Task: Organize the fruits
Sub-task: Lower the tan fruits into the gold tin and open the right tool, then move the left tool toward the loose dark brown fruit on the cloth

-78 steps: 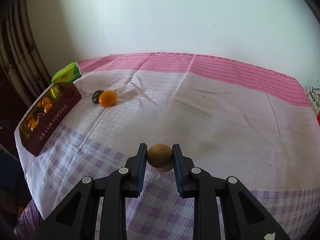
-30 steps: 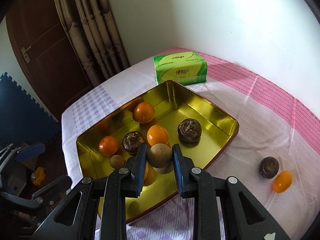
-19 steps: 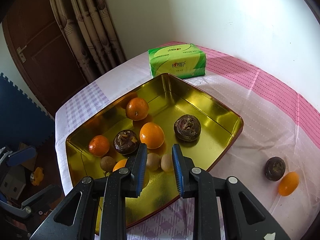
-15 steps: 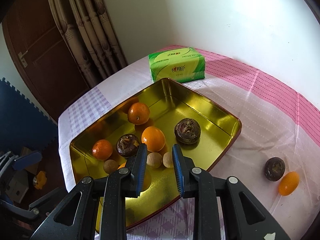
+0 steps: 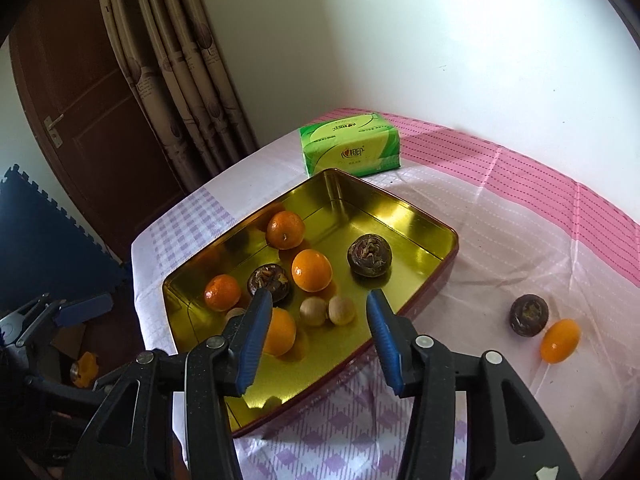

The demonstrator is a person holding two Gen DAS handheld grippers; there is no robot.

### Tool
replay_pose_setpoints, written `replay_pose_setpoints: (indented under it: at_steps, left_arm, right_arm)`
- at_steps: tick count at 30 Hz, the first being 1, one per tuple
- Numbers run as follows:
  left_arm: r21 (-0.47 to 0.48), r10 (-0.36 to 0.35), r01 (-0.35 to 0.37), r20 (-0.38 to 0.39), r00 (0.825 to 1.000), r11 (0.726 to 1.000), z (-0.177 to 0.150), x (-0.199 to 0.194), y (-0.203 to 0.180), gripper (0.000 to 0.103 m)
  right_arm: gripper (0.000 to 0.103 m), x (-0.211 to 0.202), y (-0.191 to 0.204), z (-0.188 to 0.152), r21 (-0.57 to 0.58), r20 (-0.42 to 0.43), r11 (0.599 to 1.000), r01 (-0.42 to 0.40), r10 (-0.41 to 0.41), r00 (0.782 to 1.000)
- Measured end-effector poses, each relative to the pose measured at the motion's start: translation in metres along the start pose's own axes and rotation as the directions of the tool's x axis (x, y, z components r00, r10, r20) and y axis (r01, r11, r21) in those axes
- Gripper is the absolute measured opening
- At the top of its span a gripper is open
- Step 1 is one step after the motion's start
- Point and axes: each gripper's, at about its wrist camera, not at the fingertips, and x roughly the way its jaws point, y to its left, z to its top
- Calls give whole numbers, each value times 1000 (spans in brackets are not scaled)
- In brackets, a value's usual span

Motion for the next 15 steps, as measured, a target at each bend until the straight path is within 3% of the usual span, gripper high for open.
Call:
replay_pose_setpoints:
  at_steps: [3, 11, 15]
  left_arm:
    - [7, 4, -4, 6, 1000, 1000, 0, -1, -2, 86]
    - [36, 18, -19, 23, 1000, 999, -1, -5, -7, 86]
    - [54, 24, -26, 33, 999, 998, -2, -7, -12, 87]
  right_arm:
    - [58, -10, -3, -6, 8, 11, 1000, 6, -6, 1000]
    - [65, -40, -22, -27, 51, 39, 997, 53, -56, 998]
    - [71, -56, -45, -45, 95, 44, 989, 116, -121, 992]
